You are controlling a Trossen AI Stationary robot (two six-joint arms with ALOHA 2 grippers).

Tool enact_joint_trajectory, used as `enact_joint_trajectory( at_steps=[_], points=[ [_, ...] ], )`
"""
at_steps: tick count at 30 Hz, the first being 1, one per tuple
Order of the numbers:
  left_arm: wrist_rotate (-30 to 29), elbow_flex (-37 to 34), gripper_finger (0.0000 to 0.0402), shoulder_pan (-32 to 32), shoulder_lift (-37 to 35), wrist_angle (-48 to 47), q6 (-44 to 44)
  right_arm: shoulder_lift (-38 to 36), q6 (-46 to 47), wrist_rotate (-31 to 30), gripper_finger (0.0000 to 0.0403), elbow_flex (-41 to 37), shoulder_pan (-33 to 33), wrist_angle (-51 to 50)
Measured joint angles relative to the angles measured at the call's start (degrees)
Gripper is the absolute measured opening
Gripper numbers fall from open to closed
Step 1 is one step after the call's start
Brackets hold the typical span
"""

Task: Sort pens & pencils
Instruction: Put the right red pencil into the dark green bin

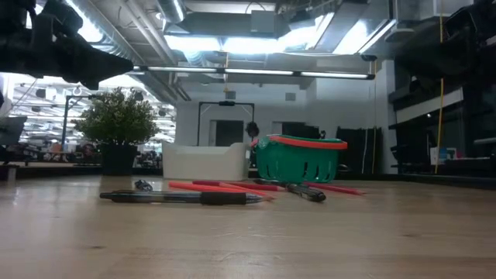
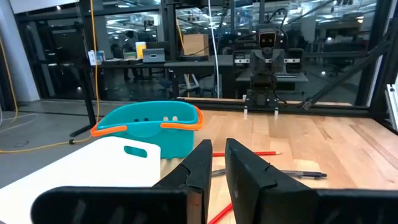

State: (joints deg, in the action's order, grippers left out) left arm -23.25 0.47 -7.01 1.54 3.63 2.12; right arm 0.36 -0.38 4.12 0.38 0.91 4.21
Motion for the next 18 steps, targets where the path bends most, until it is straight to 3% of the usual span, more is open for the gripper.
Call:
enact_joint_trajectory(
  at_steps=[11,18],
  points=[
    [0.1,0.0,0.0041,0.0,0.0,0.0,2.2,0.0,13.3,0.0,0.0085,0.0,0.0,0.2],
    [0.3,0.0,0.0041,0.0,0.0,0.0,-0.3,0.0,10.4,-3.3,0.0085,0.0,0.0,0.7]
  ],
)
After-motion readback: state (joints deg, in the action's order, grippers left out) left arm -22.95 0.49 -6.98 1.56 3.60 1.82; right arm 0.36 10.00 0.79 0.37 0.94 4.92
